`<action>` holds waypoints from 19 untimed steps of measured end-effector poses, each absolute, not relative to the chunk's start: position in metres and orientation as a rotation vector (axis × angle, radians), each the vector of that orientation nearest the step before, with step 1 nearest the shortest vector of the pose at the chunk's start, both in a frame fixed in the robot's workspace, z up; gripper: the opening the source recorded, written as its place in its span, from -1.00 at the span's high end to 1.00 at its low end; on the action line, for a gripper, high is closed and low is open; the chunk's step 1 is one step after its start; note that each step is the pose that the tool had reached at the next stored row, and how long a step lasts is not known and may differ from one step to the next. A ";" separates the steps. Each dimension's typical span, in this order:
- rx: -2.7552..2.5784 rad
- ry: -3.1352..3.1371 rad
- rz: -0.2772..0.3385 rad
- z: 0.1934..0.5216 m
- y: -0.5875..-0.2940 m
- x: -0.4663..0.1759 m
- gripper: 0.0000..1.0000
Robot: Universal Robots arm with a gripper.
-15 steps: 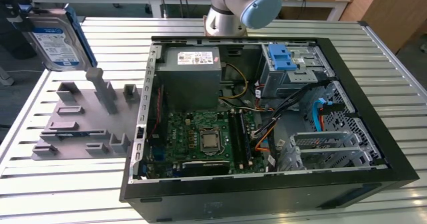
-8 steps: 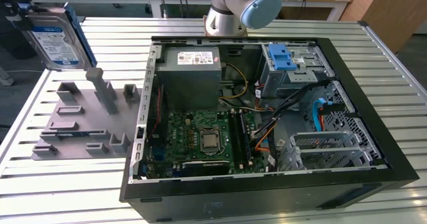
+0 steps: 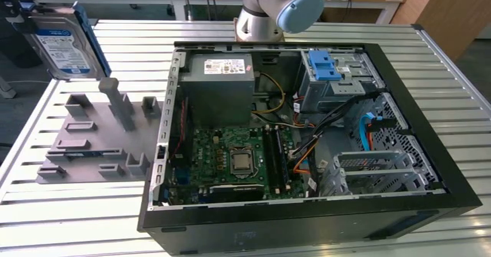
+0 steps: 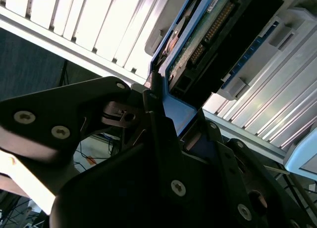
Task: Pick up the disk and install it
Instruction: 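Pick up the disk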
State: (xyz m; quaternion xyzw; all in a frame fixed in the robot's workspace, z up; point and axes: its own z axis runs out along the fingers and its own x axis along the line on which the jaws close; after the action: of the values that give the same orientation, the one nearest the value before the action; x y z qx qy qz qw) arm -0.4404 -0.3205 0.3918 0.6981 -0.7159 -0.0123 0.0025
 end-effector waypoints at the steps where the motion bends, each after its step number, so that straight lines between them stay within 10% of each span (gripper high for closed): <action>1: 2.190 -2.245 -0.039 0.392 -0.321 -0.440 0.27; 19: 2.190 -2.245 -0.038 0.396 -0.321 -0.440 0.27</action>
State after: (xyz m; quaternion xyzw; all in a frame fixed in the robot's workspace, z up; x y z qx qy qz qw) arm -0.4404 -0.3205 0.3959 0.6981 -0.7159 -0.0123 0.0026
